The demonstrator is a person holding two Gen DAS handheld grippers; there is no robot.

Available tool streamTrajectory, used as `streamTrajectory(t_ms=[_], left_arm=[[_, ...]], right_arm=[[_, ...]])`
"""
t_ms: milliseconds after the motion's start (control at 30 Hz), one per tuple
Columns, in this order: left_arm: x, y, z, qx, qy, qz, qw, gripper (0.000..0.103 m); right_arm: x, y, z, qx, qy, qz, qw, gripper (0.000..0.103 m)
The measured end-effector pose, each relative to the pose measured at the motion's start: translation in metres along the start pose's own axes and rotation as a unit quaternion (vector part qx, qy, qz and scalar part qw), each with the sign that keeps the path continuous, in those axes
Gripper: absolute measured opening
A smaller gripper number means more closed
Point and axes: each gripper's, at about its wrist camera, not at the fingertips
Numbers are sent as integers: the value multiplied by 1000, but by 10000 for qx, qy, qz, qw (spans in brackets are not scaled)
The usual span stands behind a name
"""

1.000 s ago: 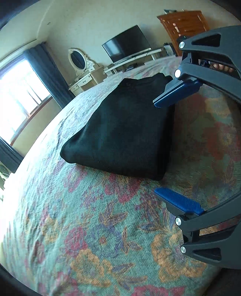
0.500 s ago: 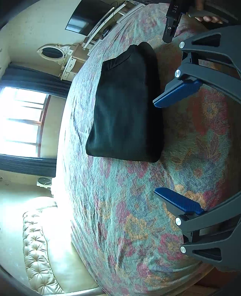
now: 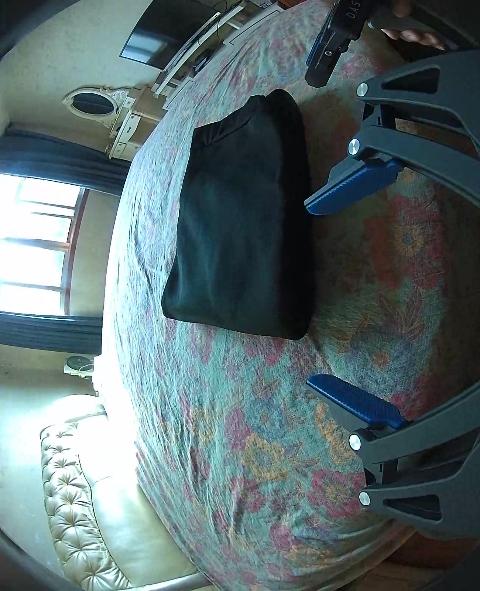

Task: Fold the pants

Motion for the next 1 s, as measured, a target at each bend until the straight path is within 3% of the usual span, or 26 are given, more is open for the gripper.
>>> streamTrajectory(t_ms=[367, 1000], left_arm=[[-8, -9, 15, 198, -522, -229, 9982, 87], [-9, -7, 19, 167, -647, -180, 9976, 87]], right_arm=[[-3, 1, 3, 23, -77, 38, 10000, 95], [-4, 1, 1, 36, -129, 60, 9999, 95]])
Point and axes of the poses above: each gripper's, at about its wrist camera, not at the fingertips, and z roughly the way its jaws point, y to its right, x to its top, and after that the axes turned 7 degrees about z, right-handed
